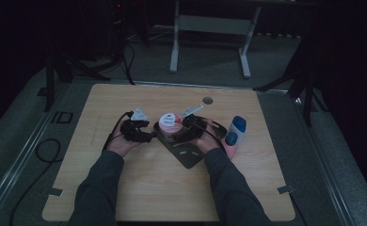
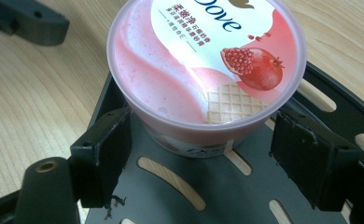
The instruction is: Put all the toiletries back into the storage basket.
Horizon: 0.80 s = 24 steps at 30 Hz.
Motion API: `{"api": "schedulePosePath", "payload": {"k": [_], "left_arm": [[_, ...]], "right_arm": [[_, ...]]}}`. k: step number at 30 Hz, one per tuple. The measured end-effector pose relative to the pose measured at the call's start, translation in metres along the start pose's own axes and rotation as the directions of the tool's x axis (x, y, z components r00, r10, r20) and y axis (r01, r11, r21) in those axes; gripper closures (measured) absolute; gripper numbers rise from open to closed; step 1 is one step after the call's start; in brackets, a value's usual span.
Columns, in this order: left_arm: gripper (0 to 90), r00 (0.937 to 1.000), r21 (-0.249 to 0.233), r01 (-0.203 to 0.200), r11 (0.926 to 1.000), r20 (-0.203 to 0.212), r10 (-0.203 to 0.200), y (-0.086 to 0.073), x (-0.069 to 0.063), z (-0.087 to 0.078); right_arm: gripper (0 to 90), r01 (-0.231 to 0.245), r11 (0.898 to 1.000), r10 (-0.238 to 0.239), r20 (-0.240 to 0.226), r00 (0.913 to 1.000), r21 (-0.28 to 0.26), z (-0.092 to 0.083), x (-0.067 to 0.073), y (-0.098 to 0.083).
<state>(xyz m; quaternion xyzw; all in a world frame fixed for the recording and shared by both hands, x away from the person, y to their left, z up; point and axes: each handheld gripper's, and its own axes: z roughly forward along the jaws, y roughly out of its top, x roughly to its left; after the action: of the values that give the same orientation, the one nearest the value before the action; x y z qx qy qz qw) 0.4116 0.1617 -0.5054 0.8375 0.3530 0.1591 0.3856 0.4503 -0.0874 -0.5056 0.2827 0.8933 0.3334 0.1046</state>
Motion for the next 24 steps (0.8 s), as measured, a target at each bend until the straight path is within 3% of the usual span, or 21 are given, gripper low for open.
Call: {"api": "schedulePosePath", "payload": {"k": [4,11,15,24], "left_arm": [[54.4,0.9996,0.015,0.029,0.9995,-0.003,-0.029,-0.008,0.008,0.005],[71.2,0.9995,0.044,0.03,0.9986,-0.001,-0.03,-0.012,0.01,0.014],[75.6,0.9997,0.062,0.024,0.9978,0.005,-0.024,-0.011,0.008,0.019],[75.7,0.9997,0.054,0.02,0.9983,0.011,-0.021,-0.01,0.005,0.023]], "right_arm": [[22.4,0.008,1.0,-0.008,0.001,1.0,-0.001,0.0,0.001,0.0],[23.9,0.011,1.0,-0.011,-0.009,0.9999,-0.004,0.0,0.002,0.0],[24.9,0.019,1.0,-0.019,-0.009,0.9998,-0.016,0.001,0.004,-0.001],[25.9,0.024,1.0,-0.024,-0.016,0.9996,-0.018,0.0,0.005,-0.001]]}}
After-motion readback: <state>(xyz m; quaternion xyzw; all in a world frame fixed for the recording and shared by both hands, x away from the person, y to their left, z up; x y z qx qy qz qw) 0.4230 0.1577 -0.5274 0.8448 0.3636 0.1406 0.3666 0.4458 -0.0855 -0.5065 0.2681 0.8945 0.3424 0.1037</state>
